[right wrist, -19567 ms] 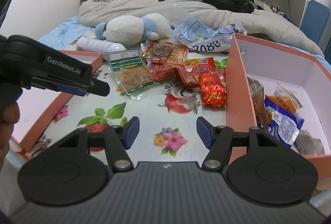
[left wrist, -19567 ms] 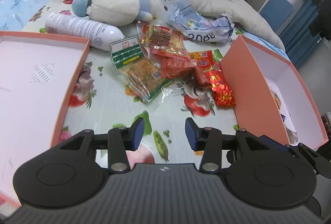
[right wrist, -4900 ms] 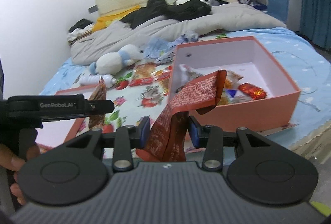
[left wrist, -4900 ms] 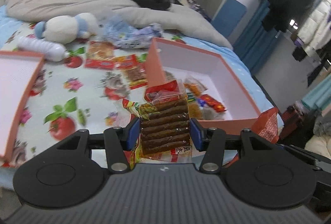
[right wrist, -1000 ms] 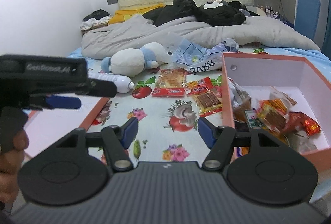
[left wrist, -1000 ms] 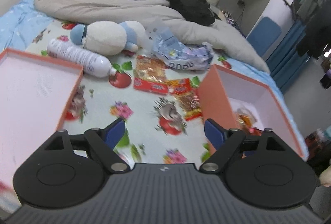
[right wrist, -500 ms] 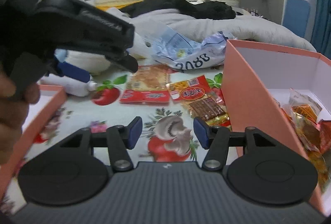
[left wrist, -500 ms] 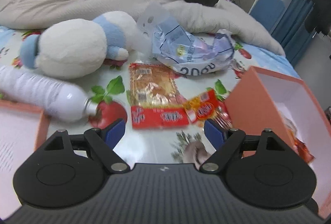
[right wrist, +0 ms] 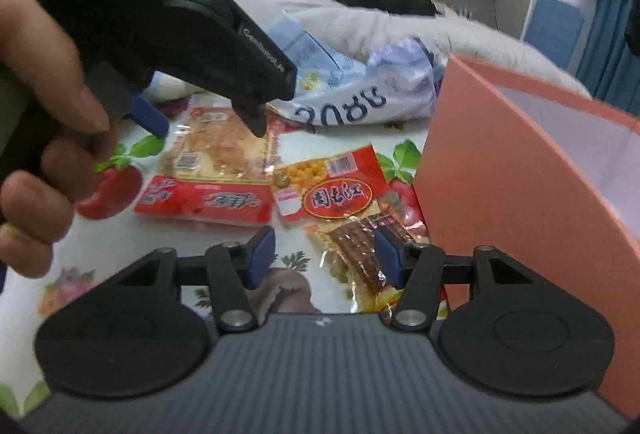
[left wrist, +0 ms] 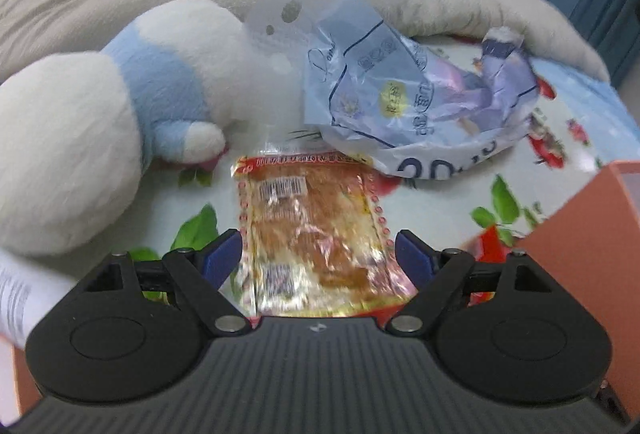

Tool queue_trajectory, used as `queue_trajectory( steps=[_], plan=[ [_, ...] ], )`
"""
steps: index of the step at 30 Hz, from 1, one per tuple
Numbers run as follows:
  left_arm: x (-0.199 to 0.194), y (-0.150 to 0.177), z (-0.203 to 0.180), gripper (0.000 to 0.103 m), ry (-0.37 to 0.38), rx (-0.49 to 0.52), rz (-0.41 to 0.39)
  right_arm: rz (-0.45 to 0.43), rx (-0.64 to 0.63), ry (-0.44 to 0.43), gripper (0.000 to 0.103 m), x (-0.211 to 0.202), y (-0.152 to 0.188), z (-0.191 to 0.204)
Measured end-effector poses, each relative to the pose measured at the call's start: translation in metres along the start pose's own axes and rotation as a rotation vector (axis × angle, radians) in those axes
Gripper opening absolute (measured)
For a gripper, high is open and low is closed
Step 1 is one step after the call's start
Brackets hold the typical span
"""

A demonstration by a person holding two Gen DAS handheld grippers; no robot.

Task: Organize snacks
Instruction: 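Grasp the clear bread-snack packet with the left gripper while the right grasps the red-label stick packet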

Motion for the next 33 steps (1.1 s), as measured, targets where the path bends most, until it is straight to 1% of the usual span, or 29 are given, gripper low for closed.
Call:
queue_trajectory(
  steps=[3, 5, 7, 9, 12, 14, 18, 21, 23, 24, 26, 27, 29, 30, 31, 32, 33],
  plan=[
    [0.015, -0.002, -0.006, 0.086, -0.016, 0.039, 0.025, 0.031, 0.037, -0.002, 0.057, 0.01, 0.002, -0.007],
    [0.022, 0.0, -0.008, 0.085, -0.031, 0.062, 0.037, 0.037, 0.032, -0.018, 0.06, 0.01, 0.004, -0.007],
    [0.023, 0.003, -0.009, 0.086, -0.05, 0.087, 0.016, 0.05, 0.018, -0.033, 0.06, 0.01, 0.005, -0.005],
    [0.023, 0.006, -0.008, 0.085, -0.053, 0.092, 0.002, 0.066, 0.0, -0.06, 0.06, 0.009, 0.005, -0.003],
    [0.02, 0.011, -0.005, 0.079, -0.056, 0.087, -0.022, 0.082, -0.027, -0.089, 0.06, 0.008, 0.007, 0.001],
    [0.016, 0.015, -0.004, 0.07, -0.059, 0.088, -0.03, 0.087, -0.037, -0.108, 0.06, 0.004, 0.009, 0.004],
    [0.004, 0.029, -0.001, 0.066, -0.075, 0.088, -0.046, 0.093, -0.042, -0.147, 0.06, -0.008, 0.017, 0.009],
    [-0.008, 0.044, -0.003, 0.059, -0.095, 0.094, -0.07, 0.094, -0.054, -0.172, 0.06, -0.018, 0.025, 0.013],
    [-0.017, 0.054, -0.005, 0.049, -0.097, 0.109, -0.074, 0.097, -0.064, -0.183, 0.06, -0.026, 0.03, 0.016],
    [-0.022, 0.059, -0.005, 0.046, -0.1, 0.116, -0.075, 0.1, -0.069, -0.19, 0.06, -0.031, 0.034, 0.018],
    [-0.031, 0.071, -0.008, 0.034, -0.111, 0.136, -0.076, 0.103, -0.091, -0.201, 0.06, -0.042, 0.042, 0.021],
    [-0.036, 0.078, -0.009, 0.031, -0.116, 0.149, -0.078, 0.105, -0.104, -0.205, 0.06, -0.046, 0.045, 0.022],
    [-0.044, 0.091, -0.011, 0.022, -0.122, 0.161, -0.084, 0.112, -0.125, -0.224, 0.06, -0.059, 0.053, 0.025],
    [-0.048, 0.097, -0.012, 0.019, -0.127, 0.168, -0.086, 0.117, -0.133, -0.235, 0.06, -0.064, 0.057, 0.026],
    [-0.053, 0.104, -0.011, 0.013, -0.126, 0.166, -0.082, 0.122, -0.14, -0.243, 0.06, -0.068, 0.059, 0.026],
    [-0.057, 0.11, -0.011, 0.004, -0.121, 0.157, -0.076, 0.128, -0.145, -0.252, 0.06, -0.074, 0.063, 0.026],
    [-0.06, 0.116, -0.01, 0.003, -0.114, 0.147, -0.071, 0.132, -0.146, -0.26, 0.06, -0.078, 0.065, 0.025]
  ],
)
Point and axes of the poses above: each gripper's, at about its wrist camera, not at the fingertips, and x roughly the way its jaws point, z to its left, y to its underside, the point moved 5 cm from there along x, roughly the way its jaws point, and after that the axes turned 5 degrees about -y, right-handed, at the moved point
